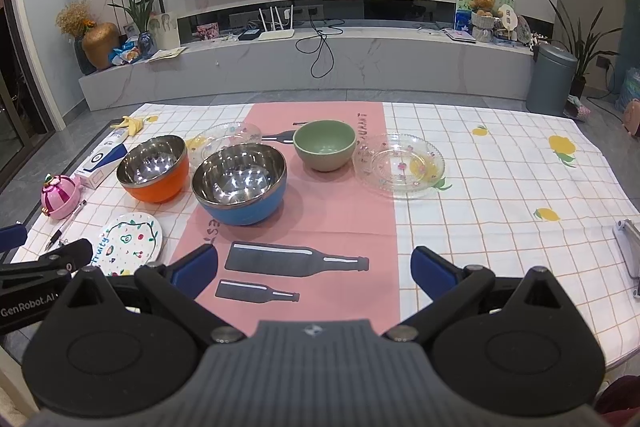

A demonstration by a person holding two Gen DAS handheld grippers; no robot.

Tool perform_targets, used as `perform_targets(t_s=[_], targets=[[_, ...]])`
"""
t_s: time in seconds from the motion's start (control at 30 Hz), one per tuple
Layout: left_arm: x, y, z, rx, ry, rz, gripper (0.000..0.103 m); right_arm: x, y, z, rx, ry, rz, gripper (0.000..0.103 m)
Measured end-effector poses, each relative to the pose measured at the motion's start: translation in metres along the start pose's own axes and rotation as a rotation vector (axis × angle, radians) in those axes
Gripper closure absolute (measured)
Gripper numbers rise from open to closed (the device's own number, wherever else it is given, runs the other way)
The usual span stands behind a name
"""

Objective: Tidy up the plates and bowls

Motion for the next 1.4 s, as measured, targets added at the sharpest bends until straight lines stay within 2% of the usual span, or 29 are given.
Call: perform_targets(t_s=[1.4], targets=[[-0.0065, 0.0014, -0.0055, -0.004, 0.023, 0.004, 0.003, -0.0058, 0.0066, -0.0077, 0.008, 0.025, 0.009, 0.003]])
Point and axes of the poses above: each gripper's, at about its wrist camera, not at the fingertips, and z roughly against the way its jaws point, y to its left, x to its top, the point moved 10 cm from there along -z, roughly the way its jaws point, and after that the axes turned 3 degrees about -y, right-handed, at the moved point
